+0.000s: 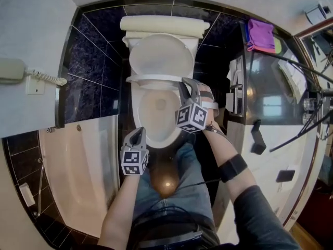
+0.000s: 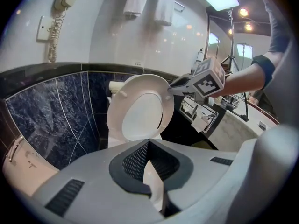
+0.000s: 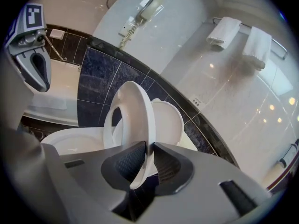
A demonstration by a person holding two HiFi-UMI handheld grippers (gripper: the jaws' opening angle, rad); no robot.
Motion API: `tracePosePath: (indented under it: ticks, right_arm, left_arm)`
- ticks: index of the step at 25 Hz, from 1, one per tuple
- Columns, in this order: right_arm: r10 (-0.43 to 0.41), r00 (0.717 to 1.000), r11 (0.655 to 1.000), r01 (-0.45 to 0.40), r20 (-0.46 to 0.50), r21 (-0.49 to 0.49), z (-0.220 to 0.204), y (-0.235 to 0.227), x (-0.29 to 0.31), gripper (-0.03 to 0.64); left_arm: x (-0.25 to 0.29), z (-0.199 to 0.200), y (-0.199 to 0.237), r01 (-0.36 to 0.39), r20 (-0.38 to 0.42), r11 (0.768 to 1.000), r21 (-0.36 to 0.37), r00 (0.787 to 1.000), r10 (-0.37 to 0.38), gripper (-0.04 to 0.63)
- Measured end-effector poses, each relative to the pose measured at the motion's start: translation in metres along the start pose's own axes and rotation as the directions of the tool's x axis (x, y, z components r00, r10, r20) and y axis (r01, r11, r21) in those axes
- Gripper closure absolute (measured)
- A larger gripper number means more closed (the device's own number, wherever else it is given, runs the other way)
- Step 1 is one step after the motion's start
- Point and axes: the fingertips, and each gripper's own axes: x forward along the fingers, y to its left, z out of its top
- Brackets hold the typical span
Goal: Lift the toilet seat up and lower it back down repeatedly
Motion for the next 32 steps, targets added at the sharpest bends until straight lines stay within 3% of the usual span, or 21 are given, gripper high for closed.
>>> tracePosePath:
  ticks: [17, 22, 28, 32]
  right_arm:
    - [0.021, 0.996, 0.999, -0.025, -0.089, -0.044, -0.054, 0.182, -0.09, 0.534]
    - [0.071, 0.986, 0.995, -0.08, -0.15, -0.054, -0.081, 0.24, -0.102, 0.528]
    - [0.125, 0.97, 0.989, -0.138, -0.208, -0.048, -0.112, 0.296, -0.106, 0.528]
    - [0.162, 0.959, 0.985, -0.17, -0.233, -0.015, -0.132, 0.327, -0.112, 0.598]
  left_arm:
    - [0.026, -0.085, -0.011, 0.13, -0.039, 0.988, 0.082, 0.991, -0.127, 0.598]
    - [0.03, -0.11, -0.017, 0.169, -0.04, 0.981, 0.098, 0.985, -0.166, 0.597]
    - [0.038, -0.17, -0.02, 0.198, -0.109, 0.978, 0.065, 0.976, -0.19, 0.598]
    - [0.045, -0.21, -0.02, 0.193, -0.15, 0.979, 0.057, 0.972, -0.183, 0.598]
